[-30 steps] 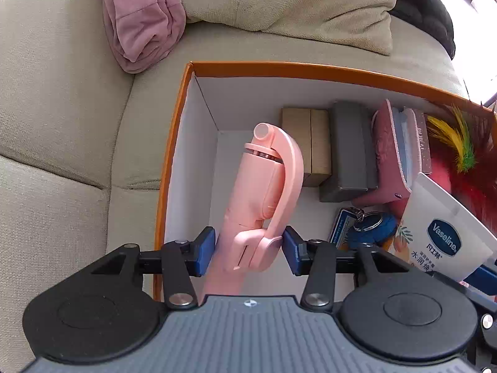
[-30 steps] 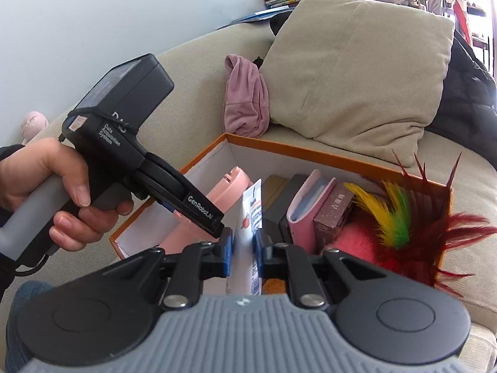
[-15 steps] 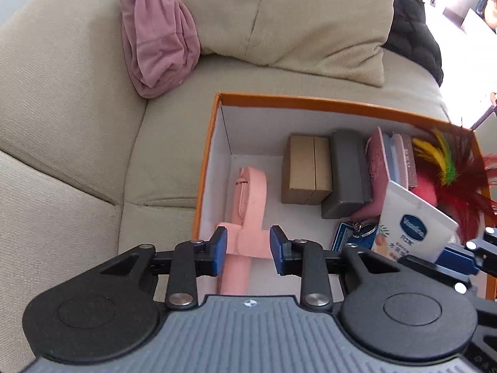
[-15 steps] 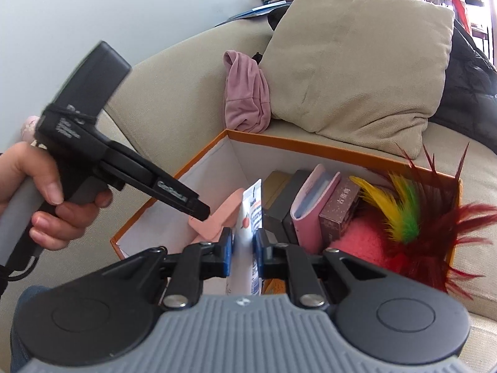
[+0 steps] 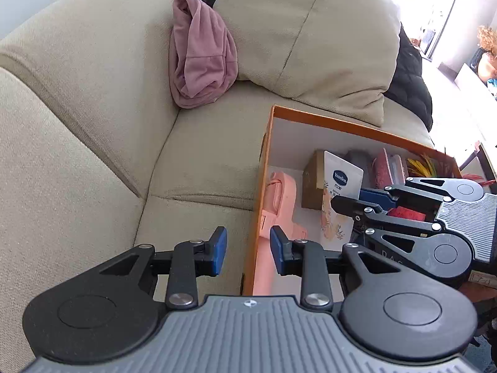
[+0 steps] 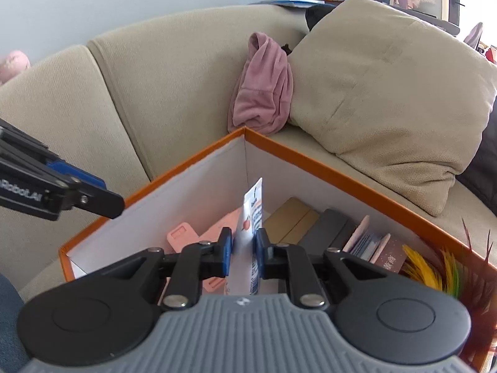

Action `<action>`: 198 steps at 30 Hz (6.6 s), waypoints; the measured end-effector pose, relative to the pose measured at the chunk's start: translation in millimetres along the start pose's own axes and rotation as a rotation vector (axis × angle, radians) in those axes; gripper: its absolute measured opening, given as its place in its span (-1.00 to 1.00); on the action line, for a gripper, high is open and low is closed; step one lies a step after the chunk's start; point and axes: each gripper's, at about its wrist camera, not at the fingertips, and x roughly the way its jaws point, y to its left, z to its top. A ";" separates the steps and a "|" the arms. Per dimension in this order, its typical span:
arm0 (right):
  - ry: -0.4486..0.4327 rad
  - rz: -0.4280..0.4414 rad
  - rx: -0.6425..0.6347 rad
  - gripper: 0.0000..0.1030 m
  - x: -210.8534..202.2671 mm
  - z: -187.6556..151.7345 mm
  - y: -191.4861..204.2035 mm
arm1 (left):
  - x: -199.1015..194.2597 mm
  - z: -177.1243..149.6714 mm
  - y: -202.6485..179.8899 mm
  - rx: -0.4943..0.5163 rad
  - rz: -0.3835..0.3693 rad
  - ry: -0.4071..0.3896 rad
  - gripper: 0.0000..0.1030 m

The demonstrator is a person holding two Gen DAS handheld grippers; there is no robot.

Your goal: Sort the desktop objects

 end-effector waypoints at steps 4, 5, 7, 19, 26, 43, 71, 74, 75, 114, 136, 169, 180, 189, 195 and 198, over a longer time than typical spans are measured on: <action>0.062 -0.011 -0.031 -0.65 0.3 -5.2 0.9 | 4.2 -12.2 9.5 -0.031 -0.019 -0.006 -0.32; 0.068 -0.015 -0.038 -0.65 -1.4 -6.4 1.5 | 5.0 -14.5 11.8 -0.043 -0.028 -0.008 -0.32; 0.087 -0.028 -0.056 -0.65 -5.0 -6.4 3.3 | 5.4 -19.1 16.2 -0.070 -0.047 -0.016 -0.32; 0.166 -0.032 0.003 -0.96 -9.5 8.6 3.8 | 0.7 -27.1 28.5 -0.098 -0.091 -0.042 -0.28; 0.199 0.001 -0.007 -0.31 7.6 23.5 17.2 | -2.0 -26.0 33.5 -0.108 -0.108 -0.048 -0.22; 0.271 0.118 0.114 -0.19 69.3 26.9 15.0 | -4.2 -21.0 42.5 -0.119 -0.141 -0.055 -0.07; 0.562 -0.066 0.027 -0.04 87.5 0.9 22.7 | -12.1 -28.7 46.3 -0.128 -0.151 -0.063 -0.04; 0.520 -0.052 0.037 -0.53 69.8 7.7 22.4 | -14.2 -29.8 47.1 -0.130 -0.151 -0.063 -0.04; 0.510 -0.051 0.025 -0.60 63.6 10.9 23.1 | -15.6 -30.4 47.3 -0.132 -0.148 -0.063 -0.04; 0.173 -0.093 -0.158 -0.81 14.8 2.0 25.2 | -34.5 -34.3 39.4 -0.120 -0.107 -0.070 -0.04; 0.022 -0.150 -0.007 -0.10 -97.1 -26.3 46.1 | -99.2 -63.1 -28.4 0.010 -0.108 -0.303 0.13; -0.136 -0.249 0.320 0.36 -99.4 -112.8 33.0 | -21.1 -97.0 -82.1 0.171 0.105 -0.339 0.60; -0.149 -0.252 0.333 0.39 -97.8 -116.3 29.2 | -18.4 -96.1 -82.6 0.172 0.103 -0.343 0.60; -0.148 -0.254 0.333 0.39 -98.3 -116.3 29.6 | -17.8 -95.9 -83.0 0.172 0.103 -0.343 0.60; -0.148 -0.253 0.332 0.39 -98.6 -116.5 29.6 | -17.7 -95.8 -83.0 0.172 0.103 -0.342 0.60; -0.148 -0.254 0.332 0.39 -98.6 -116.5 29.6 | -17.6 -95.7 -82.9 0.172 0.104 -0.343 0.60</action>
